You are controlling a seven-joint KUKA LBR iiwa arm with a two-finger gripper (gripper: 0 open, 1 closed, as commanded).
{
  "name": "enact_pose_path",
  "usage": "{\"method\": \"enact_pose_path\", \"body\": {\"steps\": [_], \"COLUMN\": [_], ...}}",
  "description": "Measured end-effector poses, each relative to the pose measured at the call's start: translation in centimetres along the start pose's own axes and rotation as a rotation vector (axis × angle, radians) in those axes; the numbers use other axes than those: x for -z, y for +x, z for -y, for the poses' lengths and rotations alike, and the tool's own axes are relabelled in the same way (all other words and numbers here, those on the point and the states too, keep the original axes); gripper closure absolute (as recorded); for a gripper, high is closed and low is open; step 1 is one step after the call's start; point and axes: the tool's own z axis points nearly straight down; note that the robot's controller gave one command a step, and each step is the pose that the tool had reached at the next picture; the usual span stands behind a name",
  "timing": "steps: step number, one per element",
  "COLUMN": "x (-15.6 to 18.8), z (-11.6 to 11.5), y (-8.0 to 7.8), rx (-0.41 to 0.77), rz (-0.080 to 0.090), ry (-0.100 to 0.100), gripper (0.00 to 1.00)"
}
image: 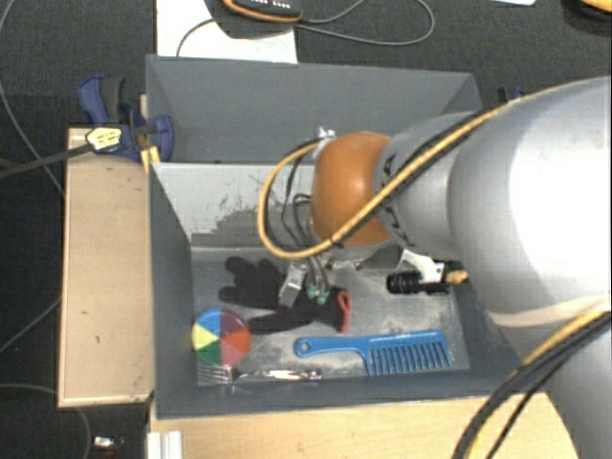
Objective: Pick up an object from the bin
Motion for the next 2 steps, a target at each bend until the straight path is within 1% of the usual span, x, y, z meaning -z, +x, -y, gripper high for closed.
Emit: {"method": "enact_pose_path", "body": {"steps": [1, 2], "x": [0.0, 2.0], "z": [0.0, 0.1], "y": [0.0, 0.0], "rx": [-0.001, -0.002], "rz": [0.000, -0.001], "ry": [0.000, 0.000], "gripper": [1.00, 1.00]}}
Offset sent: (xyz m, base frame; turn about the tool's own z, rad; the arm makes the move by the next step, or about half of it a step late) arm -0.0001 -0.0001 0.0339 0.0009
